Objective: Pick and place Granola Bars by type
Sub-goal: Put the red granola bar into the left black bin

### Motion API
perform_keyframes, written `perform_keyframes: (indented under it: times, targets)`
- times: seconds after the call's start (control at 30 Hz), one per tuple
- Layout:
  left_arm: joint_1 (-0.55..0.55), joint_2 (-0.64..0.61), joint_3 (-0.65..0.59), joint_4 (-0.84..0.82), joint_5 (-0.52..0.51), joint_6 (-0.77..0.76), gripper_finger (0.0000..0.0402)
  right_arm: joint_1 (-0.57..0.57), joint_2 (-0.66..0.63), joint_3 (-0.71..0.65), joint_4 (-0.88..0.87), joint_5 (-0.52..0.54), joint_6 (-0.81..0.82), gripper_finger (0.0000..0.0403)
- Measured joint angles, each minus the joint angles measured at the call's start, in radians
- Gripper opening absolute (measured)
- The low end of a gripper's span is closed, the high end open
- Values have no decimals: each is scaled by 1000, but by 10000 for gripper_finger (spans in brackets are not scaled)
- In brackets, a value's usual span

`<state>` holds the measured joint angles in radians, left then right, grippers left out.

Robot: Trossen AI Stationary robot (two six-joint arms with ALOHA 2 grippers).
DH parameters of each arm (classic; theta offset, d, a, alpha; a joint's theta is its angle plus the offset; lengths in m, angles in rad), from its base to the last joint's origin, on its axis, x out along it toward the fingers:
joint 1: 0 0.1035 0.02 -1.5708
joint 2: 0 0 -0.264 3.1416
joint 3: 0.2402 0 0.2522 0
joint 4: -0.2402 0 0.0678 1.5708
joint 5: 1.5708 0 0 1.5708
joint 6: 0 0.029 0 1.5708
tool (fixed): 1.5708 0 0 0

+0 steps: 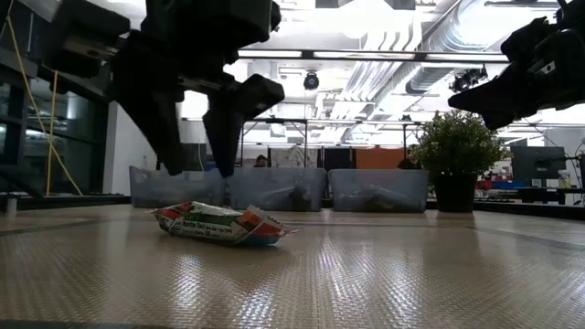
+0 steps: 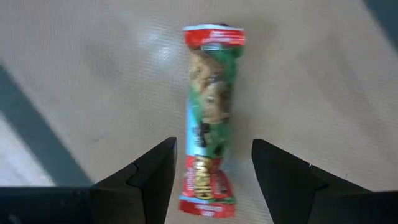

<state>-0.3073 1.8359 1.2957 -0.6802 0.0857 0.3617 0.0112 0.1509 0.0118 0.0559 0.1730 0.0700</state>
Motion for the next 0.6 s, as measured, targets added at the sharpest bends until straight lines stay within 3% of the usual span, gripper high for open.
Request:
perform_keyframes:
  times: [0.17,0.6]
  targets:
    - [0,13,-1,14,-74,-32,207,0,0,0,0,0,0,0]
    - [0,56,1,6,-20,-75,207,0,-2,0,0,0,0,0]
